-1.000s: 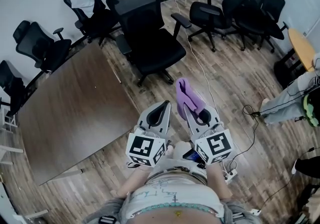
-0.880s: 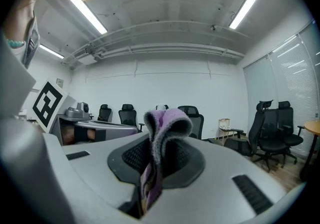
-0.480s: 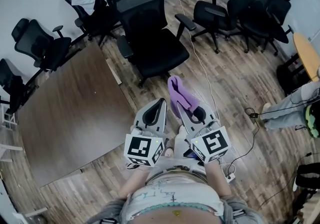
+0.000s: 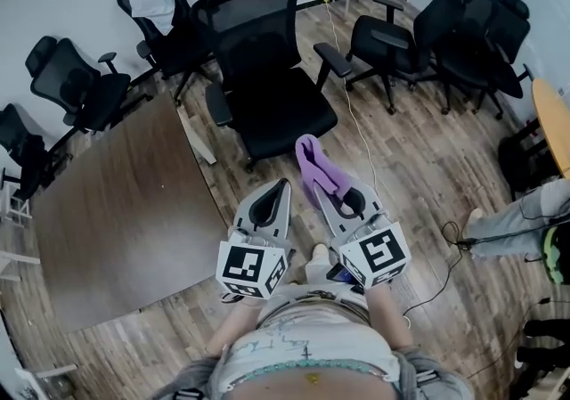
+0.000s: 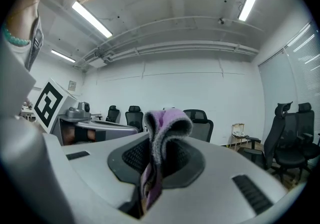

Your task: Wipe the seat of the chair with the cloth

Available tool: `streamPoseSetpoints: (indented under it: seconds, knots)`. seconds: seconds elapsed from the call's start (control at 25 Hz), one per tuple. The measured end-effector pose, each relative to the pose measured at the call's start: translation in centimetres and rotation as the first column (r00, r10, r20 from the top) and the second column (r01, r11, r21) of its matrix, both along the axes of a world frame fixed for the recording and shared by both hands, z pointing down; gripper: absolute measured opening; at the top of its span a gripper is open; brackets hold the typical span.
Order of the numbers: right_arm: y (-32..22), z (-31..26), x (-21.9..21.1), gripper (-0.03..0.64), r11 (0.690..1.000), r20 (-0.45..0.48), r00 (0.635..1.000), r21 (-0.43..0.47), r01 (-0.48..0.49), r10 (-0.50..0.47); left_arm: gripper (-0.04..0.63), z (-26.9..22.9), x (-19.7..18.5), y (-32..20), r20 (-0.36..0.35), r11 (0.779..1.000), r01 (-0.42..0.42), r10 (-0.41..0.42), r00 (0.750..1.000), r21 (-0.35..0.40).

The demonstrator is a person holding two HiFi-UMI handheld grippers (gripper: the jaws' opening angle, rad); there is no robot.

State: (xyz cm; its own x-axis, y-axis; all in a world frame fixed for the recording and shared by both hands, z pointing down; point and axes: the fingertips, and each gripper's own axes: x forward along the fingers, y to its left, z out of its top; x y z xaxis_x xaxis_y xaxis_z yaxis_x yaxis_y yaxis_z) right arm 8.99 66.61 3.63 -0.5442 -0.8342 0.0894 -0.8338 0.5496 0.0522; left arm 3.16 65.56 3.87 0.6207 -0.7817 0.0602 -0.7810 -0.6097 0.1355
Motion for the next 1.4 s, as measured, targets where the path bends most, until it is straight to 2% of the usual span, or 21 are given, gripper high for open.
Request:
streamPoseSetpoints:
  seconds: [0.4,0.64,0.8,1.04,1.4]
  knots:
    - [-5.1,0.1,6.8,0.048,0.996,0.019,0.996,0.012,0.090,-0.091,0.009,0.3,6.1,-4.6,0.016,0.996,0.088,-0.088,0.996,0.007]
    - [-7.2,0.5,8.1,0.048,0.993,0.014,0.993,-0.003,0.119,-0.119,0.008,0.6,6.1,-6.1,0.019,0.990,0.144,-0.144,0.989,-0.006]
    - [-9.1,0.5,9.0,0.048,0.995,0.014,0.994,-0.002,0.105,-0.105,0.008,0.8,5.5,-7.8,0.019,0.986,0.167,-0.167,0.986,-0.022]
    - [-12.4,0.8,9.8,0.048,0.999,0.012,0.999,-0.006,0.049,-0.049,0.009,1.1,4.4,-11.4,0.019,0.985,0.171,-0.170,0.985,-0.036]
    - [-19.4,0.9,9.1,0.048,1.000,-0.025,1.000,0.001,0.011,-0.011,0.008,1.2,6.0,-19.0,-0.016,0.998,0.058,-0.058,0.998,-0.032]
